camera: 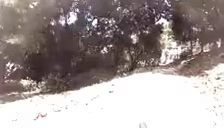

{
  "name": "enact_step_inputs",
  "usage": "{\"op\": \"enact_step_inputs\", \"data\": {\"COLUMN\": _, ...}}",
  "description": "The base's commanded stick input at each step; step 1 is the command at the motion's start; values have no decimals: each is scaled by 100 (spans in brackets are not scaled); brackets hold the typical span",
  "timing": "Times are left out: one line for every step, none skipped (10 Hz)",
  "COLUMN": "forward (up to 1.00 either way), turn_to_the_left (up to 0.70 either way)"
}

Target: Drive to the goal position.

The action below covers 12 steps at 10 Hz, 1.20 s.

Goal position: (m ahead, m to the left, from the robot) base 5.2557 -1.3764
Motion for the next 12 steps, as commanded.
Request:
{"op": "enact_step_inputs", "data": {"forward": 0, "turn_to_the_left": -50}}
{"op": "enact_step_inputs", "data": {"forward": 0, "turn_to_the_left": -50}}
{"op": "enact_step_inputs", "data": {"forward": 0, "turn_to_the_left": -50}}
{"op": "enact_step_inputs", "data": {"forward": 0, "turn_to_the_left": -50}}
{"op": "enact_step_inputs", "data": {"forward": 0, "turn_to_the_left": -50}}
{"op": "enact_step_inputs", "data": {"forward": 0, "turn_to_the_left": -50}}
{"op": "enact_step_inputs", "data": {"forward": 0, "turn_to_the_left": -50}}
{"op": "enact_step_inputs", "data": {"forward": 0, "turn_to_the_left": -50}}
{"op": "enact_step_inputs", "data": {"forward": 0, "turn_to_the_left": -50}}
{"op": "enact_step_inputs", "data": {"forward": 0, "turn_to_the_left": -34}}
{"op": "enact_step_inputs", "data": {"forward": 0, "turn_to_the_left": -6}}
{"op": "enact_step_inputs", "data": {"forward": 0, "turn_to_the_left": 0}}
